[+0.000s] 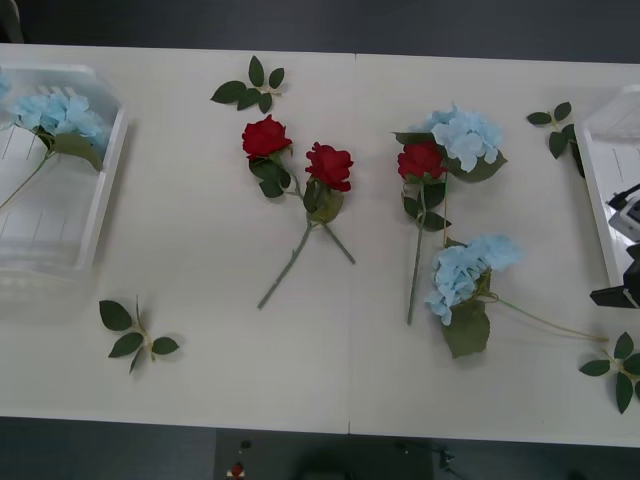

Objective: Put the red flowers into the right box and the blue flowers into the left box

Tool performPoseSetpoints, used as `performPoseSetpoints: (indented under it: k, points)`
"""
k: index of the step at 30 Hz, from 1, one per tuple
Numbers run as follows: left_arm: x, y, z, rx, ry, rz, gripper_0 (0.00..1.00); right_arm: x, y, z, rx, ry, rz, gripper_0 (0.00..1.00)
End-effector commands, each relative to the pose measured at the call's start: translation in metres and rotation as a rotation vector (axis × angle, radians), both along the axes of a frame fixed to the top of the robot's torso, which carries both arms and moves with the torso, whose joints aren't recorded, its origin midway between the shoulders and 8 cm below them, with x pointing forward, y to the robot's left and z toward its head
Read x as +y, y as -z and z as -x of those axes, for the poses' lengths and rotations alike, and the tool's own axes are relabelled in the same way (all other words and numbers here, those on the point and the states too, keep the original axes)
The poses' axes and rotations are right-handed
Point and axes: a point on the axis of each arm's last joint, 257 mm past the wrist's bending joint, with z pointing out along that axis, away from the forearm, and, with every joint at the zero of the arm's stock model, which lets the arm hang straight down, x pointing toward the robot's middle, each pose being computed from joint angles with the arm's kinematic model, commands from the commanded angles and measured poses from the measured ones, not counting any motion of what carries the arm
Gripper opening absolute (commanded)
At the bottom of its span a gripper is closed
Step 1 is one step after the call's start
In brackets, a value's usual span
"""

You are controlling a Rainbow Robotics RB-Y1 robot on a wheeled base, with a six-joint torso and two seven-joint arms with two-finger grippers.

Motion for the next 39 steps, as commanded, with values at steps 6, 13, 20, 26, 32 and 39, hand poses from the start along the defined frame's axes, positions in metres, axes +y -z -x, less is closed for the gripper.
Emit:
performPoseSetpoints:
  k: [6,13,20,26,32,39]
  points:
    - [-0.019,-0.011,0.000,-0.025,0.057,-0.032,1.00,0.064,0.025,0.032,-0.082,-0.197,0.030,1.00]
    - [-0.101,0.008,0.019,0.072,0.180,0.118,1.00,0.089,0.041,0.027,-0.106,-0.228,0.034,1.00]
    - [-0.180,0.025,0.039,0.184,0.154,0.321,1.00,0.105,0.052,0.005,-0.122,-0.223,0.044,1.00]
    - [-0.236,0.039,0.041,0.176,0.074,0.355,1.00,0.111,0.068,-0.013,-0.115,-0.225,0.060,1.00]
    - [-0.295,0.063,0.036,0.151,-0.020,0.357,1.00,0.115,0.083,-0.027,-0.116,-0.220,0.062,0.87]
    - [-0.358,0.093,0.021,0.153,-0.051,0.422,1.00,0.119,0.086,-0.029,-0.115,-0.210,0.053,0.00]
